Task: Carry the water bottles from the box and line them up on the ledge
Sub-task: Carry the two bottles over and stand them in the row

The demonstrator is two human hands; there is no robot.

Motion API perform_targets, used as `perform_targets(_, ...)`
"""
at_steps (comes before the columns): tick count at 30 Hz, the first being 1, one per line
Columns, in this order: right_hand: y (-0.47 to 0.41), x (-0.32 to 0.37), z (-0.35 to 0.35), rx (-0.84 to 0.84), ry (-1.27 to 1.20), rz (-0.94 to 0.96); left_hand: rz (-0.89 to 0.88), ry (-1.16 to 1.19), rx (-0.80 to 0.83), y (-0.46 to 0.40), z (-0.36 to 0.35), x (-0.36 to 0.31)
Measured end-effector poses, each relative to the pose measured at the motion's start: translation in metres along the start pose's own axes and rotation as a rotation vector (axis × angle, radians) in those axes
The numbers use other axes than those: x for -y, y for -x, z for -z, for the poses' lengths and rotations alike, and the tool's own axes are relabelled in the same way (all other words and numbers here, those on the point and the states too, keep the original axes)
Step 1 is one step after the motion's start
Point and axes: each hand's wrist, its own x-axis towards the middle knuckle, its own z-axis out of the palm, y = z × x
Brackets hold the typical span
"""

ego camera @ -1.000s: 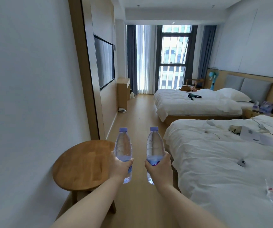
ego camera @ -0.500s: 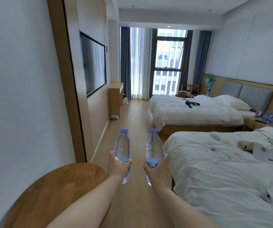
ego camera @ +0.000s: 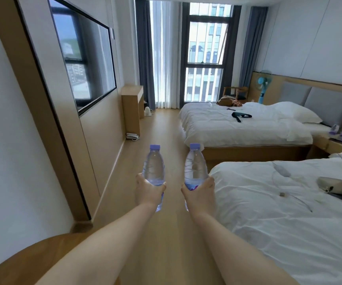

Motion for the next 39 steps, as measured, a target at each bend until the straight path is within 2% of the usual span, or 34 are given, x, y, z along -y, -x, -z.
perform_targets(8,-0.194,0.016,-0.069,0.088,0.023,0.091,0.052,-0.02,-0.178,-0.148,-0.078,-0.047)
perform_targets(13,-0.274,0.041,-0.119,0.115,-0.021,0.109,0.073,-0.014,-0.217,-0.233,-0.102,-0.065)
perform_targets(18,-0.348,0.038,-0.184,0.168,-0.036,0.084,0.163,-0.056,-0.245,-0.327,-0.132,-0.064)
perform_targets(24,-0.461,0.052,-0.276,0.167,-0.031,0.088,0.125,-0.072,-0.285,-0.478,-0.155,-0.079)
perform_targets(31,-0.605,0.097,-0.373,0.123,-0.071,0.051,0.09,-0.119,-0.272,-0.66,-0.187,-0.111)
perform_targets(39,-0.762,0.082,-0.463,0.125,-0.057,0.039,0.091,-0.114,-0.17,-0.816,-0.276,-0.109)
